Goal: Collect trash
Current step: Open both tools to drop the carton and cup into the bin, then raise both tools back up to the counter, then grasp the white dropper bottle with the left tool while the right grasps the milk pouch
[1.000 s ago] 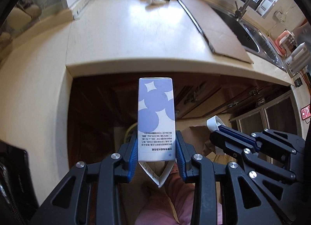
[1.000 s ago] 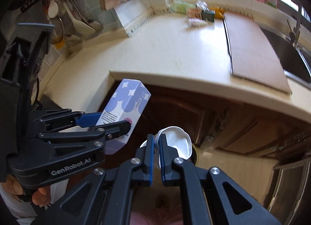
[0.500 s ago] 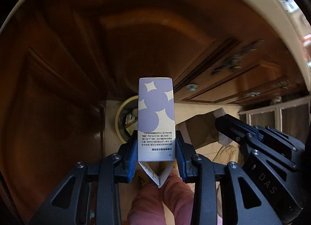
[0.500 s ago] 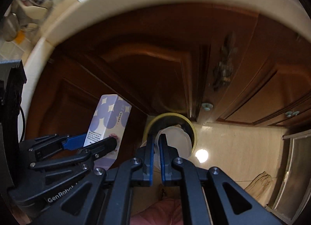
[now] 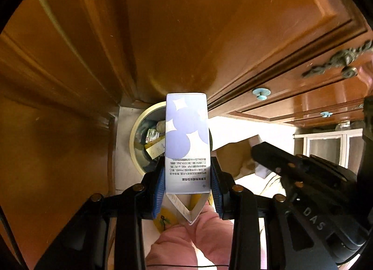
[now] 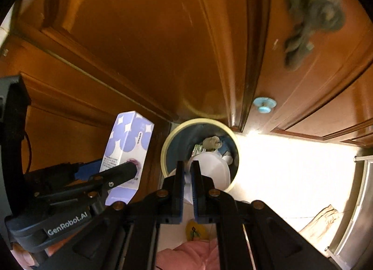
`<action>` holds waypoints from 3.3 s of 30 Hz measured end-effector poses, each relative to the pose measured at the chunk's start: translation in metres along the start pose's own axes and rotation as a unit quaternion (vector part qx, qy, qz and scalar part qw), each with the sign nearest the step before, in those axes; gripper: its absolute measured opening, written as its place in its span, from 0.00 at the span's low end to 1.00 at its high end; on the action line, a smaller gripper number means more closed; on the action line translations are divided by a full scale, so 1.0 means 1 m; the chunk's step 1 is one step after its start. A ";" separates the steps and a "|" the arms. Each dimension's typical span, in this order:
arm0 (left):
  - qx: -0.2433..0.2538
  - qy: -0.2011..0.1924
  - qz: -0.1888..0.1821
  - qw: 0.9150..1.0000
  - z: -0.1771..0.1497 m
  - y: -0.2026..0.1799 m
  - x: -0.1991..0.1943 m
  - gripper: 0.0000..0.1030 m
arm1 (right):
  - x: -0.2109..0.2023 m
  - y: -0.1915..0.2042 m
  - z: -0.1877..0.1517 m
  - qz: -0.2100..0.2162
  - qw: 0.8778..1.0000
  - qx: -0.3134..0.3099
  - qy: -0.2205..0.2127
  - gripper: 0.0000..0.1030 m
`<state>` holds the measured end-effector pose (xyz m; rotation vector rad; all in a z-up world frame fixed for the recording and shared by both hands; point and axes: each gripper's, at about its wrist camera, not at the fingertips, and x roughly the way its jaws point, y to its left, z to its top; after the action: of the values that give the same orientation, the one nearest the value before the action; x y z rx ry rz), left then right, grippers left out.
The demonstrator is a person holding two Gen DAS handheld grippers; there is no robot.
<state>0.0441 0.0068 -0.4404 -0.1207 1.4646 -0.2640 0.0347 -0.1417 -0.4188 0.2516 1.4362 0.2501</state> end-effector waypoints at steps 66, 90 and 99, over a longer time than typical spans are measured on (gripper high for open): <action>0.210 -0.287 0.069 0.932 0.083 -0.181 -0.441 0.81 | -0.427 0.051 0.065 -0.033 0.967 0.022 -0.250 0.33; 0.191 -0.111 0.139 0.965 0.368 -0.212 -0.252 0.67 | -0.340 -0.055 0.318 0.007 0.989 -0.021 -0.148 0.46; 0.163 -0.055 0.144 0.974 0.411 -0.195 -0.199 0.56 | -0.315 -0.068 0.367 0.023 0.991 -0.035 -0.130 0.46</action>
<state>0.4146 -0.1640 -0.1577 0.3364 1.2910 -0.2515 0.3634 -0.3142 -0.1009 0.2504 1.1625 0.2947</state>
